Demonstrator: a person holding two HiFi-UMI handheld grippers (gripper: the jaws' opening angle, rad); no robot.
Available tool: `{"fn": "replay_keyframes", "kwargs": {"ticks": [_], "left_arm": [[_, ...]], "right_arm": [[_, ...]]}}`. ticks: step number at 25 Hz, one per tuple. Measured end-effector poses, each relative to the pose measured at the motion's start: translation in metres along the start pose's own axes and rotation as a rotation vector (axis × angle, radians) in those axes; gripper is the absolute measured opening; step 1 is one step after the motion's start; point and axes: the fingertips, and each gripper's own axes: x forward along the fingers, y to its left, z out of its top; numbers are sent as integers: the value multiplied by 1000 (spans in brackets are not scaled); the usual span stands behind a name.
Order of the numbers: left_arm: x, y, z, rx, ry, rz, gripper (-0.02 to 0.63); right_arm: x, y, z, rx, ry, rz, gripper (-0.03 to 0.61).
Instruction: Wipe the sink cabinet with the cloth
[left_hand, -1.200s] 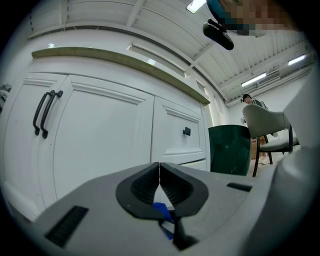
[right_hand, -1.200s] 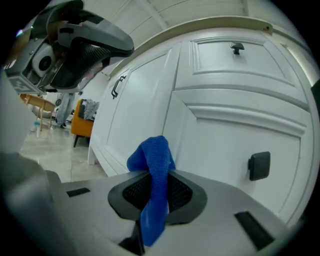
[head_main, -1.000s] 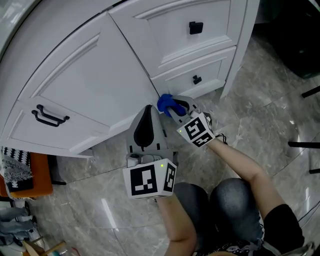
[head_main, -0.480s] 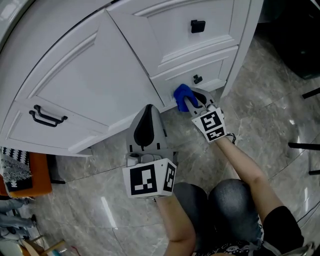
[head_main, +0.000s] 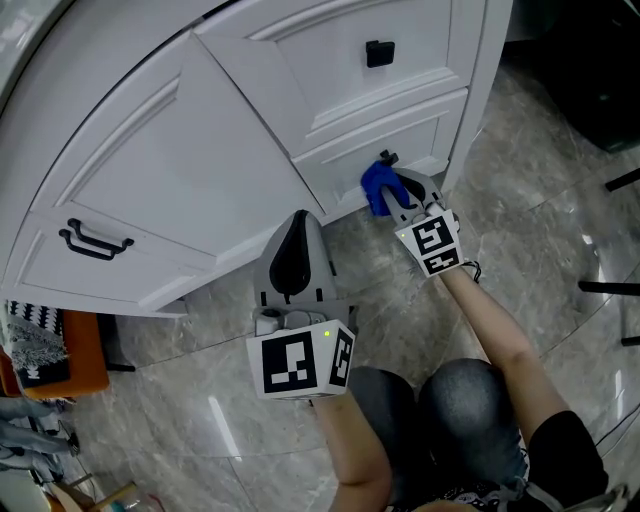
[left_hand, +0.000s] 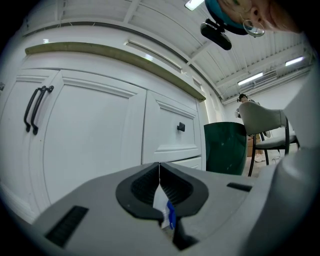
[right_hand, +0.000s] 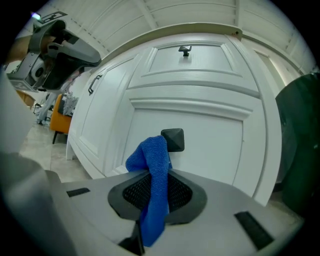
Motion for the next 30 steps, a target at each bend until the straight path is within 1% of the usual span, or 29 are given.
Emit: {"fn": "replay_keyframes", "kwargs": {"ticks": [4,14,18,25,30], "left_arm": [[0,-2,0,5,5,-1,6],[1,-6,0,9,8,-8,6],[2,-7,-1,10,8,-13,6],[3,-11,0,10,9,-23,6],[1,-9,1,13,6,-18,6]], "right_arm": [[-3,-6,-2,-14,1,-12,60],[-12,-36,-13,-9,-1,-87,60],[-17,-52,-18,-23,11,-118,60],[-27,-82,-27,32,24,-177,60],[-30,-92,-27,33,33,-163,60]]}}
